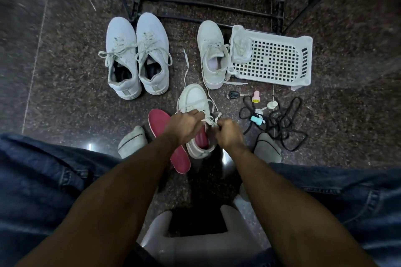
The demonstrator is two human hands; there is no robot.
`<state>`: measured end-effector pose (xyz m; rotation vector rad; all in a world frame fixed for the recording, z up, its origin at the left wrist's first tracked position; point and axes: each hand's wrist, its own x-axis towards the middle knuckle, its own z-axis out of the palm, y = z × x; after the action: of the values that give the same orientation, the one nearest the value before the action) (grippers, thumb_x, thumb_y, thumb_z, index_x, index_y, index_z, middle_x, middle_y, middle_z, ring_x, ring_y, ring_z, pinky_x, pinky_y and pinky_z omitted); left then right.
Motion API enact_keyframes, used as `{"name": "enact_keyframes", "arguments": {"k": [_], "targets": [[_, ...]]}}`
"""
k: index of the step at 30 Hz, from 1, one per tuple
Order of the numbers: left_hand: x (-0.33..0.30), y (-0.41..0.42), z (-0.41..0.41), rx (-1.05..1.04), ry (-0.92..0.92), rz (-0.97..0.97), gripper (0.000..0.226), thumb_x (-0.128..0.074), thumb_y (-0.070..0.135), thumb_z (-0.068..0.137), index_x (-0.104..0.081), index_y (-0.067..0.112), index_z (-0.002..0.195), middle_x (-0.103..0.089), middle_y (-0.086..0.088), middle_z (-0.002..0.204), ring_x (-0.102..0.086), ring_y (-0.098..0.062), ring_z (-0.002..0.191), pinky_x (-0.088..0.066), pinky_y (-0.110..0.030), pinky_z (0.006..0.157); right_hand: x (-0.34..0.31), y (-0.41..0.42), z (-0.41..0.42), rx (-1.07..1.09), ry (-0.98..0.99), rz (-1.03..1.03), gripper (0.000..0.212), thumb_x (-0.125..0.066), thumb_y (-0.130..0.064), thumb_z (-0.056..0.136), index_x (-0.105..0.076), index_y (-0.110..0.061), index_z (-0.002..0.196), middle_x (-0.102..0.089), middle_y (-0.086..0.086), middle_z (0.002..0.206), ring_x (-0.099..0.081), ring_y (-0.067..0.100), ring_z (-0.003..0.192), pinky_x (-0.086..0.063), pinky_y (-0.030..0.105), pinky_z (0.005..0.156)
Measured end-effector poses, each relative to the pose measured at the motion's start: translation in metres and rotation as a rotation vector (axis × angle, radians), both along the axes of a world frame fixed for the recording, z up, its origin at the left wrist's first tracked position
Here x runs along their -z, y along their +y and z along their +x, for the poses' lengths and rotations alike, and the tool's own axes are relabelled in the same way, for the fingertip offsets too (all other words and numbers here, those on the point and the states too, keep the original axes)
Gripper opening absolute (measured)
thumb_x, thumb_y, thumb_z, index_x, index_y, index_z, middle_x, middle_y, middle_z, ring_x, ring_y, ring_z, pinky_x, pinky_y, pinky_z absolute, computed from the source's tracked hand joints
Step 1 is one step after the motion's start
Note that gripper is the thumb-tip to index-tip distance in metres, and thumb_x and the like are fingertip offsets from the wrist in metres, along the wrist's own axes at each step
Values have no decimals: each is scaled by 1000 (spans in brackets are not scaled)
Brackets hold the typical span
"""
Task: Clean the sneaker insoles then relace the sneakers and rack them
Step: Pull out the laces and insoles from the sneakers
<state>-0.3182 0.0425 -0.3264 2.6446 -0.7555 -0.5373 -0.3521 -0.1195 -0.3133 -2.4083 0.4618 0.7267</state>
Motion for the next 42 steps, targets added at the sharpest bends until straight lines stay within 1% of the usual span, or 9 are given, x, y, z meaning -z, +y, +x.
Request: {"name": "enact_keyframes", "arguments": {"k": [4, 9, 11, 13, 17, 23, 31, 35, 42], "targets": [[-3, 0, 12, -76, 113, 48, 16, -47, 26, 94, -51, 11, 92, -64, -16, 94, -59, -38, 87, -41, -38, 66, -6, 8, -6, -18, -47, -103, 17, -61, -30, 92, -70, -17, 97, -70, 15, 100, -65, 34, 93, -50, 35, 76], [-11, -6, 25, -91, 229, 131, 17, -56, 27, 91, -48, 21, 77, -65, -11, 94, -60, -35, 88, -49, -40, 73, -15, 14, -26, -18, -228, -150, 18, -52, -30, 97, -58, -14, 105, -67, 12, 100, -64, 34, 89, -49, 39, 72], [-13, -9, 29, -101, 253, 154, 21, -57, 27, 91, -47, 21, 75, -65, -12, 98, -60, -35, 91, -50, -41, 76, -20, 18, -32, -146, -159, -144, 24, -50, -27, 97, -61, -16, 114, -68, 15, 104, -63, 36, 95, -49, 40, 78], [-14, -13, 31, -122, 268, 174, 17, -58, 32, 91, -55, 19, 80, -65, -11, 104, -61, -35, 97, -50, -42, 81, -23, 23, -31, -224, -99, -148, 26, -50, -21, 94, -65, -17, 115, -68, 16, 108, -63, 37, 101, -48, 39, 83], [-17, -18, 34, -210, 341, 177, 20, -61, 38, 89, -65, 19, 96, -63, -9, 114, -60, -32, 105, -49, -40, 89, -17, 41, -21, -244, 61, -183, 30, -53, -18, 89, -61, -15, 118, -65, 11, 120, -61, 33, 111, -46, 39, 91], [-15, -18, 28, -350, 409, 134, 14, -64, 37, 86, -63, 23, 88, -64, -9, 115, -60, -31, 107, -46, -35, 88, -2, 58, -14, -193, 168, -205, 46, -51, -24, 92, -44, -18, 138, -47, 6, 141, -44, 23, 130, -27, 44, 105], [-16, -15, 24, -419, 424, 39, 25, -66, 32, 87, -68, 10, 98, -68, -11, 109, -62, -30, 103, -49, -37, 87, -2, 58, -5, -70, 238, -136, 44, -50, -33, 93, -45, -26, 136, -48, 1, 142, -41, 21, 134, -22, 47, 107], [-15, -15, 23, -465, 445, 22, 22, -68, 33, 86, -70, 15, 98, -69, -9, 109, -63, -29, 104, -49, -35, 88, -1, 60, 1, -37, 283, -124, 39, -48, -35, 93, -52, -25, 131, -50, 1, 140, -41, 20, 133, -23, 49, 107], [-15, -15, 22, -500, 465, 8, 20, -68, 34, 86, -69, 17, 97, -68, -9, 111, -62, -29, 105, -49, -35, 90, -4, 68, -5, -57, 366, -158, 60, -46, -37, 95, -28, -18, 148, -25, 8, 152, -22, 23, 142, -19, 49, 110]]}}
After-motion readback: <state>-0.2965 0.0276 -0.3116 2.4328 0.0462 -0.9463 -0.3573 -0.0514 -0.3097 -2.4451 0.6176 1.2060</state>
